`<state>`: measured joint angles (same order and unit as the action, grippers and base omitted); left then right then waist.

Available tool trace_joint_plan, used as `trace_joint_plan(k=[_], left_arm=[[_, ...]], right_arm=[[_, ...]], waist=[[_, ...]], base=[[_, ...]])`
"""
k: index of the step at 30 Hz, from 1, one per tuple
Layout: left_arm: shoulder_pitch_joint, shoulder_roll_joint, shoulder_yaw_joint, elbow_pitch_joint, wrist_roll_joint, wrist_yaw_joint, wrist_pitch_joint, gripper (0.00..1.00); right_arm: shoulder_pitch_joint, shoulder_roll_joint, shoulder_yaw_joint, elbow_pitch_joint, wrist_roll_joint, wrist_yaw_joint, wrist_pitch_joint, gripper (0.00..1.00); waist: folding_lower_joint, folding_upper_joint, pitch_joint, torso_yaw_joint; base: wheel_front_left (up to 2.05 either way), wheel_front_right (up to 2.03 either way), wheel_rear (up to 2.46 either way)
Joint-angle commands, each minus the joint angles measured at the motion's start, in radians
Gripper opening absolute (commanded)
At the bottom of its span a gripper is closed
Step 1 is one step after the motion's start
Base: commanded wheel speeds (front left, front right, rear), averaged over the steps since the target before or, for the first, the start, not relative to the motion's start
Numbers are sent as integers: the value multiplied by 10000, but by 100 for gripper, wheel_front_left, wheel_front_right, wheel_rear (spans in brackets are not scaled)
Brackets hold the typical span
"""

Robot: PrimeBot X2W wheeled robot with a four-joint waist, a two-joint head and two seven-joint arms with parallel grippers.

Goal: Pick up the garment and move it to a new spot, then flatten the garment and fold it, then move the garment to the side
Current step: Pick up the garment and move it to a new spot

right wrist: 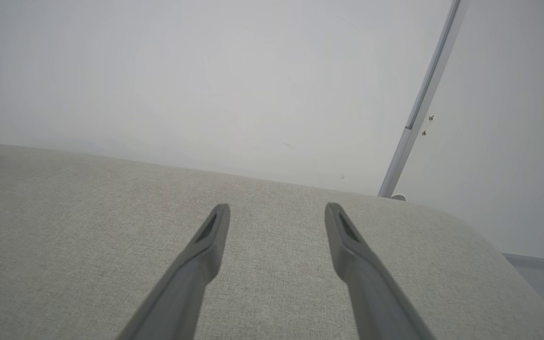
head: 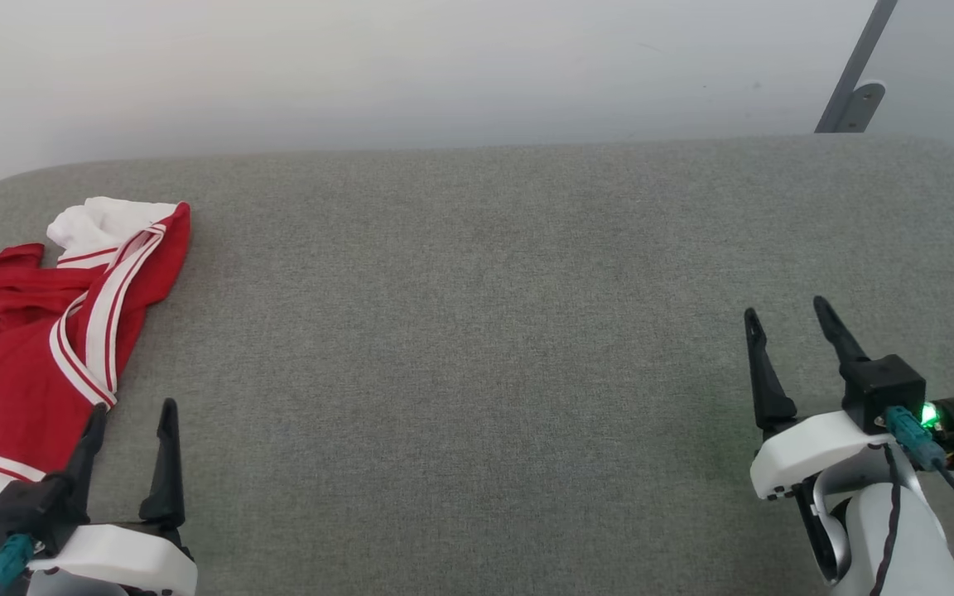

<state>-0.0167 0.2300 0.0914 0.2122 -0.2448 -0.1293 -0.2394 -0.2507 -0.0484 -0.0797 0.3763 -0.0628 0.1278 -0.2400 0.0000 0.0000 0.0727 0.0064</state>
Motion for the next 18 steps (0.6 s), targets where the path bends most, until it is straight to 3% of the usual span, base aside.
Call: trace_joint_plan(k=[1,18], left_arm=[[-12,87,-106,0,59,-19,-114,100],[-189,425,-427,270,-667,-2,-284,100]], right_arm=[[77,-27,-14,-137,-61,48,-121,100],[215,-32,135,-251,488,54,-275,100]], waist=[[0,0,13,-4],[0,0,87,226]], base=[[0,0,0],[0,0,0]])
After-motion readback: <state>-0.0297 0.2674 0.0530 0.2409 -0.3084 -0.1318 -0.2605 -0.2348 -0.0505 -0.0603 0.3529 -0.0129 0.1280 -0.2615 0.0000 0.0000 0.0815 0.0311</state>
